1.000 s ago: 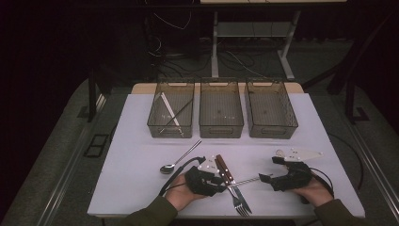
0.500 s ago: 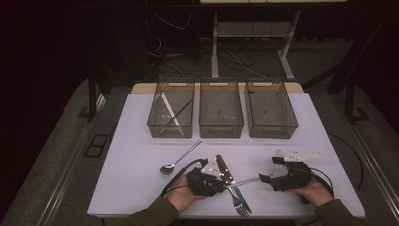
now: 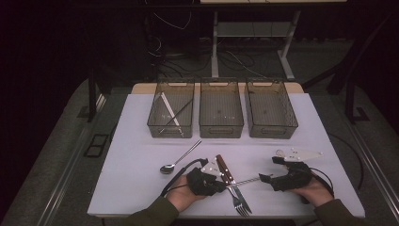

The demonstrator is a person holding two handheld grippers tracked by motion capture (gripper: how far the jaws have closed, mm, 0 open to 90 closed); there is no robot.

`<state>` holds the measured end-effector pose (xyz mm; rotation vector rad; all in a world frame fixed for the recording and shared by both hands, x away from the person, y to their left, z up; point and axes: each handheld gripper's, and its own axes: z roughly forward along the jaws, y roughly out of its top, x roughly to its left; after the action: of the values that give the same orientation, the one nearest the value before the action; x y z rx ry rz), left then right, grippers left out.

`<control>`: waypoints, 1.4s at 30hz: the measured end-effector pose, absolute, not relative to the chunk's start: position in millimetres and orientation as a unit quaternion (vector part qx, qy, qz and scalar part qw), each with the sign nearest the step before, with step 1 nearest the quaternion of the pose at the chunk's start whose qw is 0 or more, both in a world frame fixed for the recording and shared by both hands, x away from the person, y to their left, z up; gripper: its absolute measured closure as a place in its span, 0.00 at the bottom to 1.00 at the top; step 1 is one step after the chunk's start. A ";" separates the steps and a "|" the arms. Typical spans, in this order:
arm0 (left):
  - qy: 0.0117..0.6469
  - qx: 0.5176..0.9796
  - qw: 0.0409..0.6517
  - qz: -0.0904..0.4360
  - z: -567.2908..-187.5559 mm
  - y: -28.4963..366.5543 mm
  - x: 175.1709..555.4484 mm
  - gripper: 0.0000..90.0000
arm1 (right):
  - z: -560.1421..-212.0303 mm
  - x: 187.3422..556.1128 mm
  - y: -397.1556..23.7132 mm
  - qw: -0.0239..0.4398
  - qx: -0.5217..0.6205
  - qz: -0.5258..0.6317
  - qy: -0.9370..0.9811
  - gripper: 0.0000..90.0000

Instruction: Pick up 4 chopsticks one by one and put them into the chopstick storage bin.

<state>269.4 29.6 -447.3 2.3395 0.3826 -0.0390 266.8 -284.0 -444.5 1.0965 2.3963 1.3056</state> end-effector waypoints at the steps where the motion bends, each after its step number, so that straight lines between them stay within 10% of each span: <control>1: 0.149 0.915 0.376 -0.015 -447.2 29.6 269.4 0.93 | -444.4 266.7 -284.1 0.100 0.370 0.442 0.811 0.11; 42: 0.190 0.890 0.414 0.012 -422.3 71.4 285.5 0.94 | -443.0 265.9 -285.0 0.104 0.371 0.446 0.808 0.11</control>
<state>285.5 71.4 -422.3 2.2379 0.4775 0.0294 265.9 -285.0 -443.0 1.0928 2.3833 1.3154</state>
